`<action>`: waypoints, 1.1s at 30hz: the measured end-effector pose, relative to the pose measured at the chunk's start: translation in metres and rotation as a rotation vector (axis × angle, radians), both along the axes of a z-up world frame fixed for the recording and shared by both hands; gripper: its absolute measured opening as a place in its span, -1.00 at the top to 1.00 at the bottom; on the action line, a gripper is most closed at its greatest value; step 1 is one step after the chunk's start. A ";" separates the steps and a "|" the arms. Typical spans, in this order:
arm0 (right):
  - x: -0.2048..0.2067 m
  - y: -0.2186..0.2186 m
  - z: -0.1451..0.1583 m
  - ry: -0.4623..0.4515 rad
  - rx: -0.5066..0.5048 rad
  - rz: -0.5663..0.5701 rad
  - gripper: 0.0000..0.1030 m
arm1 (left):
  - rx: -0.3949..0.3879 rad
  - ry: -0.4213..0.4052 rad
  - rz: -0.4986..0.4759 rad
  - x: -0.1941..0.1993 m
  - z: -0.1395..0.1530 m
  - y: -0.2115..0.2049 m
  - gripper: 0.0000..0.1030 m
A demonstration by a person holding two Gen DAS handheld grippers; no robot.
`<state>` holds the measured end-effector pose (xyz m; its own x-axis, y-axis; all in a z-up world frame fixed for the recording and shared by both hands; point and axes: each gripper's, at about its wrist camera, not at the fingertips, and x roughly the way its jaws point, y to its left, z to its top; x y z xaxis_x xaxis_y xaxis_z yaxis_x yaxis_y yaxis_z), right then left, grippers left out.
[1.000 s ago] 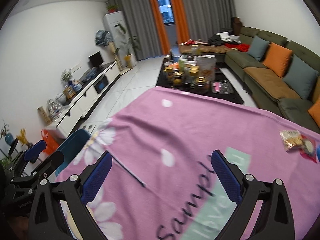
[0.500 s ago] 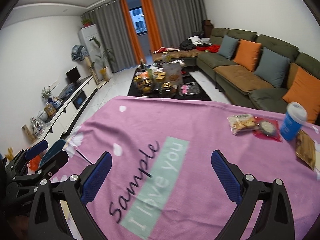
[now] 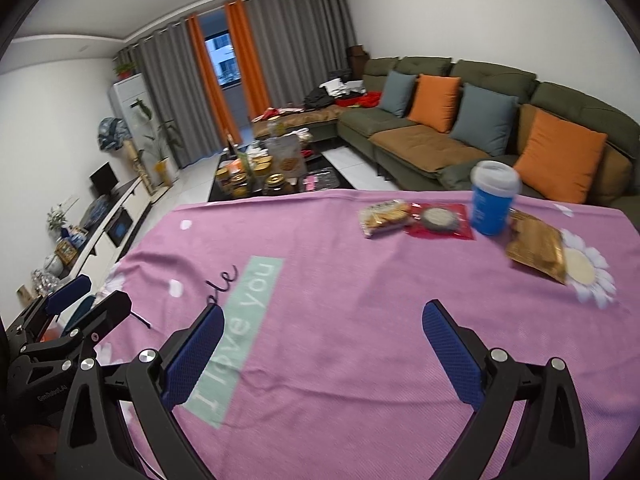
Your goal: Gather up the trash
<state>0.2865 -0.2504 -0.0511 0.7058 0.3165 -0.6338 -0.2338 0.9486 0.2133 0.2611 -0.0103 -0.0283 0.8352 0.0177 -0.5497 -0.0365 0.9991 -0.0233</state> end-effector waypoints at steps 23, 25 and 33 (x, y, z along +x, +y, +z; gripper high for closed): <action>-0.118 -0.005 0.038 -0.198 -0.114 -0.146 -0.86 | -0.042 -0.132 -0.132 -0.097 0.028 -0.006 -0.89; -0.128 -0.001 0.041 -0.213 -0.120 -0.144 -0.86 | -0.043 -0.158 -0.131 -0.113 0.032 -0.002 -0.89; -0.172 0.010 0.050 -0.310 -0.118 -0.164 -0.86 | -0.042 -0.261 -0.147 -0.168 0.045 0.007 -0.89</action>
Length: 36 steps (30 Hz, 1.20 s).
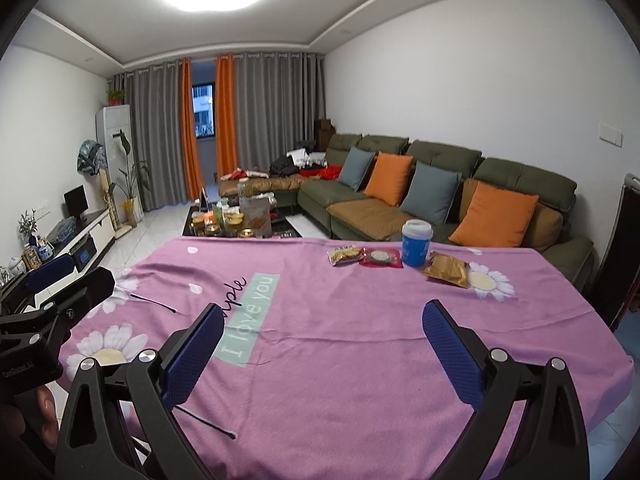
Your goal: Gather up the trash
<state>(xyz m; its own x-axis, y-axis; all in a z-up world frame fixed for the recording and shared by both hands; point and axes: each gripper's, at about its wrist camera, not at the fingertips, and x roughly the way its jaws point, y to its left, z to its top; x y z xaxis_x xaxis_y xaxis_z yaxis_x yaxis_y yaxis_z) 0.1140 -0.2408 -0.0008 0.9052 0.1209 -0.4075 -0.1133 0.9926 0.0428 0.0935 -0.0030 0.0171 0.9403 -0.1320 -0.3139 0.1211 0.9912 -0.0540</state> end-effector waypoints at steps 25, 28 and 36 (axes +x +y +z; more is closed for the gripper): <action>-0.090 0.012 -0.005 -0.246 0.015 -0.021 -0.86 | -0.026 -0.246 0.054 -0.108 -0.010 0.011 -0.89; -0.095 0.013 -0.007 -0.253 0.012 -0.013 -0.86 | -0.029 -0.259 0.062 -0.114 -0.010 0.011 -0.89; -0.109 0.015 -0.012 -0.262 0.005 -0.006 -0.86 | -0.042 -0.308 0.066 -0.128 -0.010 0.012 -0.89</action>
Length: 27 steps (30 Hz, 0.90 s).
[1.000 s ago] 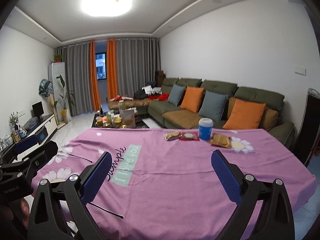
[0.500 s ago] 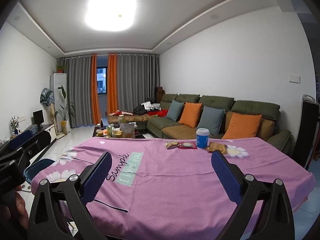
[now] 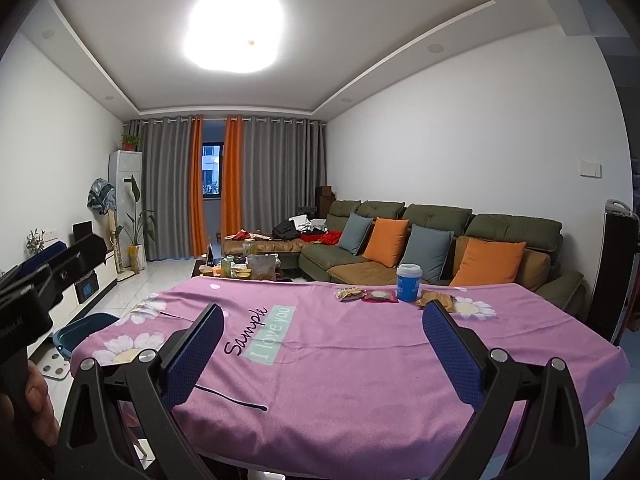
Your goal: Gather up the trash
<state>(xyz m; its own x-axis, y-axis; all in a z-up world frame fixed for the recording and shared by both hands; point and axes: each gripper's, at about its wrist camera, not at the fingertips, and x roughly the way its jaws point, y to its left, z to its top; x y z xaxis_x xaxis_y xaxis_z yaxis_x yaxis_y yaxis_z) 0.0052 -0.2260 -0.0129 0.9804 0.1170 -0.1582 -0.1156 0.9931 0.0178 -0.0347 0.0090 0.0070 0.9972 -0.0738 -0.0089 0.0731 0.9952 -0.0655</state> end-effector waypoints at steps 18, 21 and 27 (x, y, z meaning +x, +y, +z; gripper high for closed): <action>-0.008 0.003 -0.008 -0.016 -0.017 0.004 -0.86 | 0.016 0.055 -0.019 -0.003 -0.012 -0.001 -0.89; -0.006 0.004 -0.009 -0.010 -0.018 0.006 -0.86 | 0.020 0.061 -0.018 -0.001 -0.014 -0.002 -0.89; -0.006 0.002 -0.012 0.002 -0.019 0.009 -0.87 | 0.022 0.076 -0.013 0.000 -0.016 -0.003 -0.89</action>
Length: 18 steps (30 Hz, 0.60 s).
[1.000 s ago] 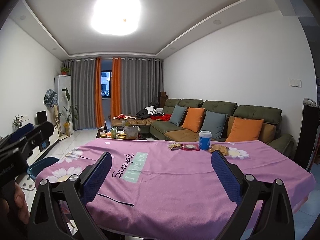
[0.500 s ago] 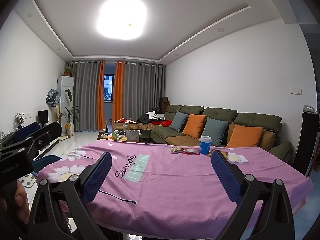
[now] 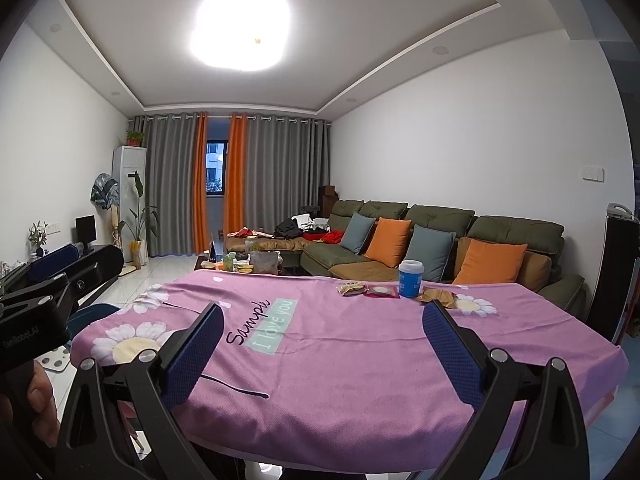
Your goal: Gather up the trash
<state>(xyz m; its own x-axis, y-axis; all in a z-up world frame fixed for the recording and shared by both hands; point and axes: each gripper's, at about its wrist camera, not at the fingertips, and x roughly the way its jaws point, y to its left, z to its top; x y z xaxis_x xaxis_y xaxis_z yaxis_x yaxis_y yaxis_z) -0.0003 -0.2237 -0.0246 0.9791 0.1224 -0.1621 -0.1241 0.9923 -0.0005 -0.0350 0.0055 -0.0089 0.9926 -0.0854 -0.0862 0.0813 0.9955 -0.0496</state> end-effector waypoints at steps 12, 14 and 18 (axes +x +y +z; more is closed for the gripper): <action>0.002 -0.002 -0.003 0.017 0.002 0.004 -0.86 | 0.009 0.018 -0.004 0.002 -0.002 -0.005 -0.89; 0.003 -0.002 -0.004 0.020 0.002 0.006 -0.86 | 0.012 0.020 -0.003 0.002 -0.002 -0.006 -0.89; 0.003 -0.001 -0.003 0.021 0.001 0.009 -0.86 | 0.012 0.024 -0.003 0.002 -0.003 -0.006 -0.89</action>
<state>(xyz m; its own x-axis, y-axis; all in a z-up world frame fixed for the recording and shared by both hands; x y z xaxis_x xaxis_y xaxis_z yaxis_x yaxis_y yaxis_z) 0.0024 -0.2247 -0.0276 0.9745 0.1312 -0.1821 -0.1328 0.9911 0.0033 -0.0332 -0.0004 -0.0119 0.9900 -0.0876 -0.1107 0.0836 0.9957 -0.0396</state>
